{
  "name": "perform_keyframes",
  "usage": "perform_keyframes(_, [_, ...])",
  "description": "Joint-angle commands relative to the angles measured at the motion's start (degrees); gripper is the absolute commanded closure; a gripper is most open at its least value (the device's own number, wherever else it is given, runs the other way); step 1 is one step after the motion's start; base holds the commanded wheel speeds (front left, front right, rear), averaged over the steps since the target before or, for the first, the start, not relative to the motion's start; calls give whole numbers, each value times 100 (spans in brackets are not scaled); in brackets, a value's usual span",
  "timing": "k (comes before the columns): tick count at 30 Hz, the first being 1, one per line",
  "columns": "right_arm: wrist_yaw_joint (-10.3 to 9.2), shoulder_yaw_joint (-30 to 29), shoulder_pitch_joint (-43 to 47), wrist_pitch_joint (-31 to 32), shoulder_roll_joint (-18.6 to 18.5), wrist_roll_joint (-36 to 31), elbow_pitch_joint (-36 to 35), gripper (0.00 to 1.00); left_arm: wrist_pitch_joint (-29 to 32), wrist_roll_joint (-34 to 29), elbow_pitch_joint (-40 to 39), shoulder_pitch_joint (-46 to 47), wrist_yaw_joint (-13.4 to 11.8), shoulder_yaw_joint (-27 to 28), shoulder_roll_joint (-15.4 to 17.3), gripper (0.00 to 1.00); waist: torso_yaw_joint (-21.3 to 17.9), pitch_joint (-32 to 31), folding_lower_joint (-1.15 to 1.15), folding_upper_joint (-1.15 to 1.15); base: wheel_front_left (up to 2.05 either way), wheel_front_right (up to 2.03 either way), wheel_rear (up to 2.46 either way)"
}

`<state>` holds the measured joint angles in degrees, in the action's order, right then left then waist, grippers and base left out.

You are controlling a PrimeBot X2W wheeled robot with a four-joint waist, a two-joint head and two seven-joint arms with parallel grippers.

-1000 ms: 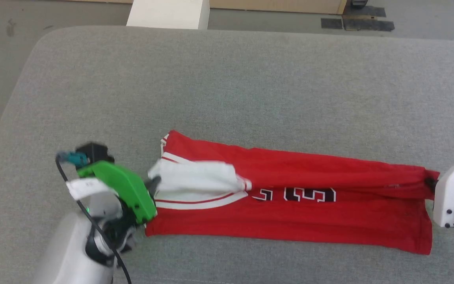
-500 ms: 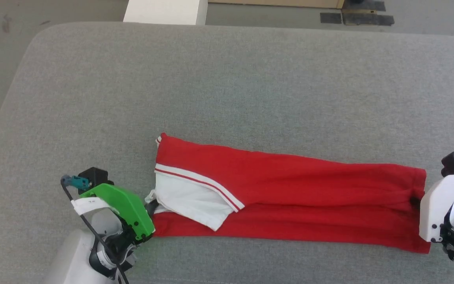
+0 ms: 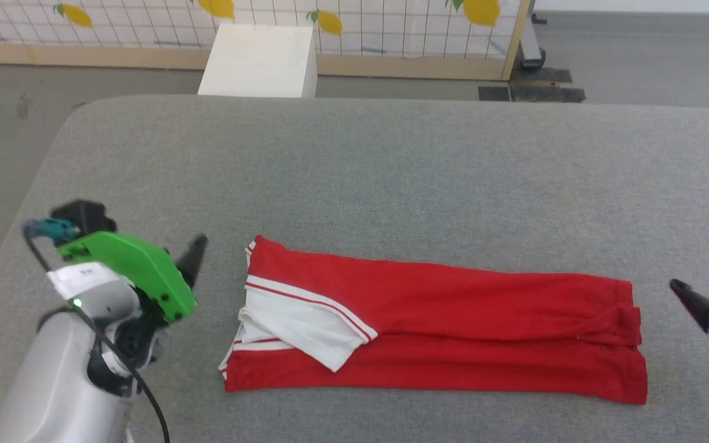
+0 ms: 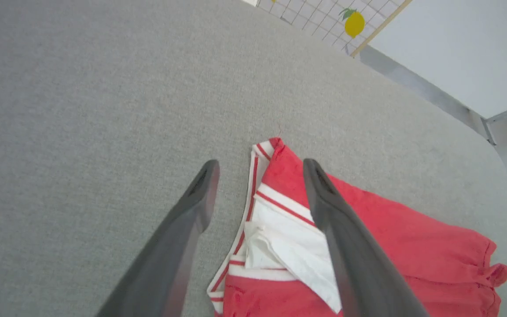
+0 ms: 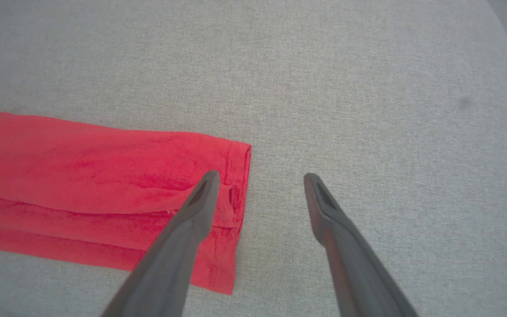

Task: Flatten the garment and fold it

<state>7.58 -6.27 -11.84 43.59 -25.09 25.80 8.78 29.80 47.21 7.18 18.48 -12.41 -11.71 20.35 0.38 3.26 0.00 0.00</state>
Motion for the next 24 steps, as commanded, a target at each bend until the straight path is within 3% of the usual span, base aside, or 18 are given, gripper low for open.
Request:
perform_keyframes(1, [-9,-118,121,68,-30,21,-67,0,-254,-142,-123,102,18,70,53,0,-40,-81,0,0,0,0,0])
perform_keyframes(7, [-9,-454,250,204,15,167,-95,0,-1942,-760,-363,48,528,100,56,0,-22,110,0,0,0,0,0])
perform_keyframes(14, [-9,-212,341,173,-77,437,161,0,-3970,-1564,-98,-7,933,-72,-86,0,80,460,0,0,0,0,0])
perform_keyframes(18, [-9,-15,257,71,-118,572,366,0,-4358,-1835,123,75,1010,-114,-162,0,124,662,0,0,0,0,0])
perform_keyframes(24, [-9,374,13,-49,-197,752,623,0,-4465,-2076,254,212,1082,-66,-288,0,182,963,0,0,0,0,0])
